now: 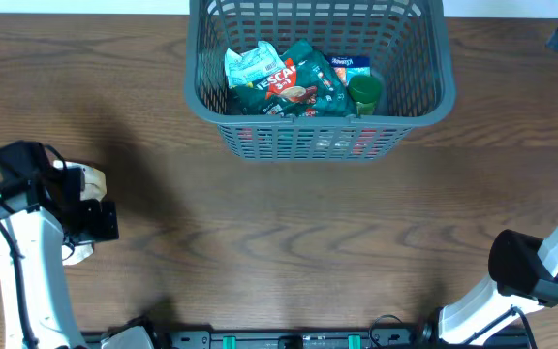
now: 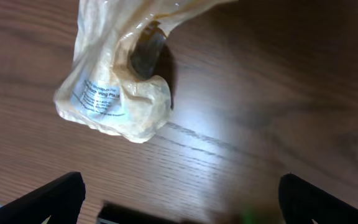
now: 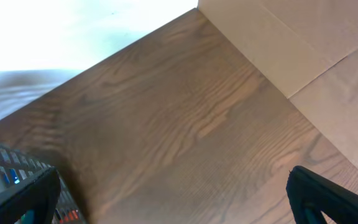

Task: Pack container
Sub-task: 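Lower the left gripper onto the beige pouch and grasp it, then lift the beige pouch and carry it right into the basket, then open the left gripper to drop the pouch into the basket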

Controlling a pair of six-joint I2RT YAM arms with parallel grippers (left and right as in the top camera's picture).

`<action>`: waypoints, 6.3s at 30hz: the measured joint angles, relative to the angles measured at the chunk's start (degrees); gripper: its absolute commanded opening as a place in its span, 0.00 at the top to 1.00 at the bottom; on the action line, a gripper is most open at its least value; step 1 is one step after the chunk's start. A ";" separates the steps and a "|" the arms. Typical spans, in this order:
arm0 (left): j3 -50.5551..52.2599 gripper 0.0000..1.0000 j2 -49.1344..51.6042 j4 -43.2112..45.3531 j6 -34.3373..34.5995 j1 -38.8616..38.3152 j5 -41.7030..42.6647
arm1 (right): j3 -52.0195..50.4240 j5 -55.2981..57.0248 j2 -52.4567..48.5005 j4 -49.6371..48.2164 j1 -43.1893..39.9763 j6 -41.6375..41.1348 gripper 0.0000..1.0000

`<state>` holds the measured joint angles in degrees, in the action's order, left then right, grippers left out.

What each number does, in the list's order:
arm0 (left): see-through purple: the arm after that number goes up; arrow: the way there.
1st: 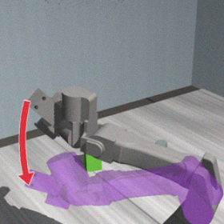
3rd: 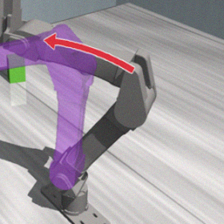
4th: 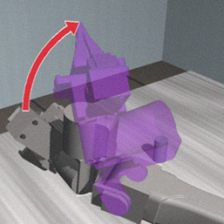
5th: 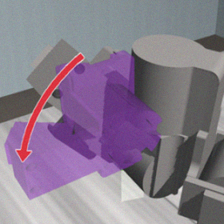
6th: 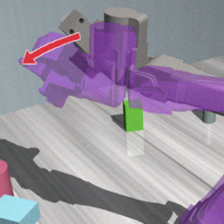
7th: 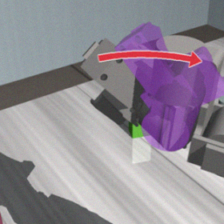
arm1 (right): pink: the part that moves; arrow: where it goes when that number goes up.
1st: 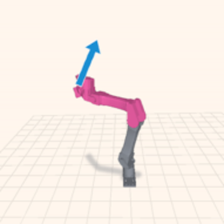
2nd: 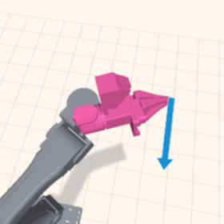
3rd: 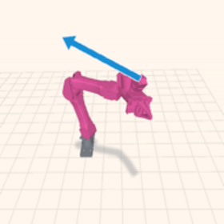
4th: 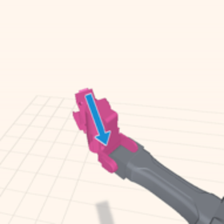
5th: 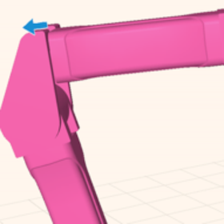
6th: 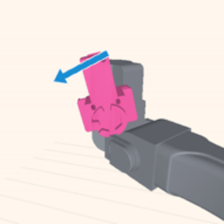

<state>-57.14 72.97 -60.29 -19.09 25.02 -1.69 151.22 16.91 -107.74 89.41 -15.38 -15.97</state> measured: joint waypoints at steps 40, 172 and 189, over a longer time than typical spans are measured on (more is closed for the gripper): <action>0.02 0.00 22.53 21.16 -21.70 7.89 2.93 | 0.00 0.00 0.00 0.00 0.00 0.00 0.01; -42.64 0.01 19.15 38.49 6.01 -45.70 7.43 | 0.00 0.00 0.02 0.00 0.00 0.00 0.01; -44.19 0.01 7.17 2.80 24.00 -32.13 -28.41 | 0.00 0.00 0.00 0.02 0.00 -0.02 0.01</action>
<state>-101.34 80.14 -57.49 4.91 -7.11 -30.11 151.22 16.91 -107.74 89.43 -15.38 -15.99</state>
